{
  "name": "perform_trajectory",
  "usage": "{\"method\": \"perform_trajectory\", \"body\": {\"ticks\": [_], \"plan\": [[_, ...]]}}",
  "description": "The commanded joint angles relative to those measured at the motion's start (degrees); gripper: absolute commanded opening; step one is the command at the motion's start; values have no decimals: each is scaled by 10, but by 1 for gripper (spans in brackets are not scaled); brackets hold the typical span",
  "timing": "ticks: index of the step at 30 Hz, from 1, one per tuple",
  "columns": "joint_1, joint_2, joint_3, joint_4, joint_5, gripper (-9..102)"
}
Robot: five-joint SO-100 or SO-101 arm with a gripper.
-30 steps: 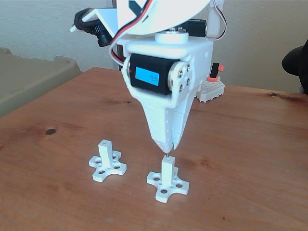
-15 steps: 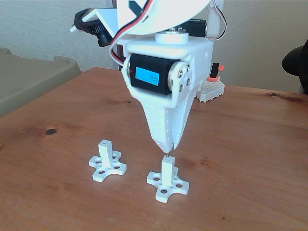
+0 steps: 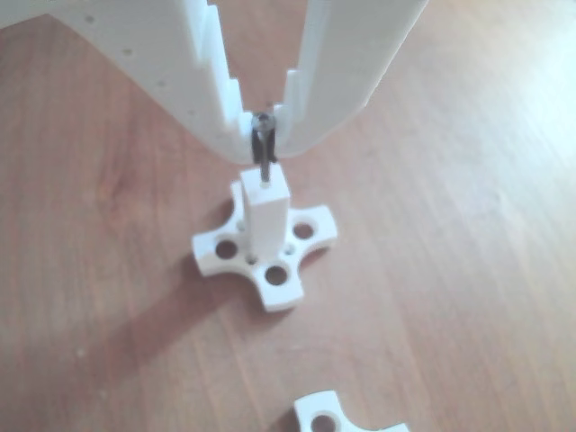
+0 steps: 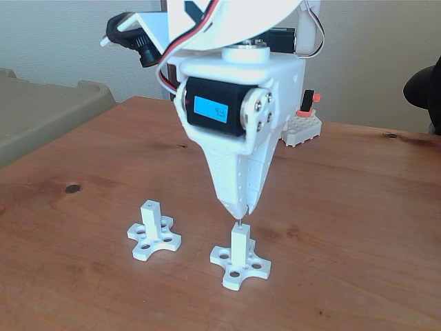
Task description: Grab the screw and set it in the hole.
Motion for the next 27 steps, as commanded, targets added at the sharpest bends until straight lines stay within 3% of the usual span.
{"method": "perform_trajectory", "body": {"ticks": [1, 27], "plan": [[-4, 22, -3, -9, 0, -4], [-4, 15, -3, -13, -1, -4]]}}
